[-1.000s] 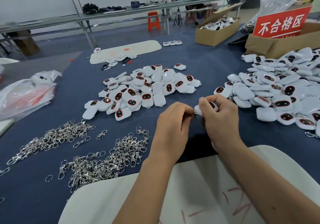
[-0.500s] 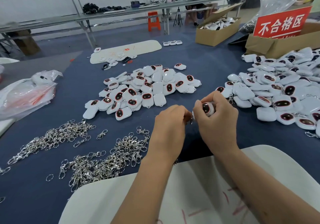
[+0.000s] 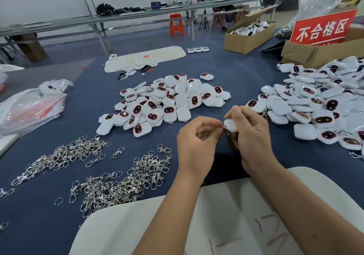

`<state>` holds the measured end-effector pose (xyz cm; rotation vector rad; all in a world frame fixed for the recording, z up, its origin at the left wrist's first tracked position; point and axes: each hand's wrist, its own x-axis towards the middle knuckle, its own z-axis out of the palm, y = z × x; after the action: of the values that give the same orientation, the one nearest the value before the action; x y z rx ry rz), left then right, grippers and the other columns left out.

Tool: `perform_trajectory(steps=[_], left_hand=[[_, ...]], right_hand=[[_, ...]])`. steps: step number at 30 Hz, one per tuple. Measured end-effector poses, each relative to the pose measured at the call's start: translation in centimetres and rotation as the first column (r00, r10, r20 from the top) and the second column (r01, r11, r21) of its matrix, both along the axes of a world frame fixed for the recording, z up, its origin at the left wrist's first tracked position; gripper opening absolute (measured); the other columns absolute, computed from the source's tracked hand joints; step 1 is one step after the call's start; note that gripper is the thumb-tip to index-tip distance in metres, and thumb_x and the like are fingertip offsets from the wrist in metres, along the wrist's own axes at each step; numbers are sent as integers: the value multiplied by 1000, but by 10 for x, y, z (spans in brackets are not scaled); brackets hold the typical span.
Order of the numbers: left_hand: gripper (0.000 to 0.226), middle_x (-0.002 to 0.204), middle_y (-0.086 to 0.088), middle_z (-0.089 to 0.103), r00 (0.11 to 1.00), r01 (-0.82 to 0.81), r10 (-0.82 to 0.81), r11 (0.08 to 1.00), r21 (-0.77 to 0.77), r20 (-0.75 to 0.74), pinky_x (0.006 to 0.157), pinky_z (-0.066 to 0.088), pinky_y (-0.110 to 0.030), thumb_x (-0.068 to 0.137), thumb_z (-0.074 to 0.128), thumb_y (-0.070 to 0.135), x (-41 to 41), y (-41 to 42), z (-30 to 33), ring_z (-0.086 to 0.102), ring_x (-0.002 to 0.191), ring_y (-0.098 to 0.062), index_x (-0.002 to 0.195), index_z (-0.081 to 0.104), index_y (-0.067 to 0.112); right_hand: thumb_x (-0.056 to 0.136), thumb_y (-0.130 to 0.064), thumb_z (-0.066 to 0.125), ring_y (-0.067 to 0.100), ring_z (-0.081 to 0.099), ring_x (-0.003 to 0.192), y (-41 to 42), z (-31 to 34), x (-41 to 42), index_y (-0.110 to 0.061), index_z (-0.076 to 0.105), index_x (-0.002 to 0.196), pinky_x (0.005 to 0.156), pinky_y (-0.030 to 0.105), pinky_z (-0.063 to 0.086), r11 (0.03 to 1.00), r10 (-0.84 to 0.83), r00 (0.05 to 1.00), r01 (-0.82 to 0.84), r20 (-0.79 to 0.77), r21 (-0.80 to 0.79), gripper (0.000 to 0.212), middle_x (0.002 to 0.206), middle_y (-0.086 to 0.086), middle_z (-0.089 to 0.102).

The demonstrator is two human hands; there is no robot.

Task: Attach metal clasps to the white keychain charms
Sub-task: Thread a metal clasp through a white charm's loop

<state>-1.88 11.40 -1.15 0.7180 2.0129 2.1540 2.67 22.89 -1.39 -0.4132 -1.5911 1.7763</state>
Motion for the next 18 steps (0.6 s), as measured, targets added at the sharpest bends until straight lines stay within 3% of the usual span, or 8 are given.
perform_trajectory(steps=[4, 7, 9, 11, 14, 16, 18], left_hand=[[13, 81, -12, 77, 980, -33, 11, 993, 110, 197, 71, 56, -21, 87, 74, -3, 0, 0, 3, 72, 75, -15, 90, 73, 10], [13, 77, -13, 76, 972, -106, 79, 988, 113, 221, 69, 55, -19, 84, 77, -2, -6, -3, 5, 70, 70, -14, 85, 75, 11], [14, 74, -9, 75, 975, -148, 131, 985, 87, 182, 69, 54, -19, 84, 77, -3, -11, -6, 4, 69, 68, -11, 83, 76, 11], [16, 75, -1, 76, 981, -184, 183, 983, 7, 57, 73, 56, -24, 85, 76, -2, -15, -10, 3, 71, 71, -10, 82, 76, 14], [19, 77, 11, 75, 951, -230, 190, 962, -148, -243, 78, 57, -27, 87, 73, 0, -19, -18, 3, 71, 77, -7, 81, 77, 18], [18, 78, 11, 73, 892, -260, 131, 931, -255, -432, 77, 55, -30, 88, 69, 3, -20, -21, 4, 68, 79, -7, 82, 76, 18], [19, 78, 5, 71, 839, -283, 39, 884, -373, -543, 75, 53, -41, 90, 59, 9, -21, -21, 4, 66, 78, -16, 83, 74, 18]], right_hand=[[101, -38, 60, 13, 33, 43, 2, 1, 0, -13, 65, 81, 42, 21, 26, 983, 153, 987, -158, -56, -97, 32, 55, 2, 46], [90, -29, 68, 15, 38, 49, 3, -1, 2, -14, 70, 94, 44, 22, 30, 954, 273, 960, -278, -56, -114, 16, 61, 5, 47], [88, -23, 70, 15, 43, 54, 2, -3, 1, -15, 72, 102, 46, 22, 33, 941, 319, 947, -322, -44, -105, 17, 63, 4, 51], [87, -22, 71, 16, 47, 57, 1, -3, 2, -18, 73, 104, 47, 22, 36, 940, 330, 943, -331, -26, -86, 17, 64, 4, 54], [88, -26, 73, 16, 49, 57, -2, -3, 2, -16, 72, 104, 48, 22, 38, 955, 296, 955, -295, 19, -40, 19, 64, 2, 55], [92, -24, 75, 15, 49, 57, -3, -5, 2, -12, 70, 106, 48, 22, 40, 964, 264, 963, -264, 52, 4, 18, 64, 0, 56], [97, -17, 74, 16, 50, 57, -3, -6, 2, -10, 68, 105, 48, 22, 41, 969, 237, 968, -241, 81, 45, 12, 64, 0, 58]])
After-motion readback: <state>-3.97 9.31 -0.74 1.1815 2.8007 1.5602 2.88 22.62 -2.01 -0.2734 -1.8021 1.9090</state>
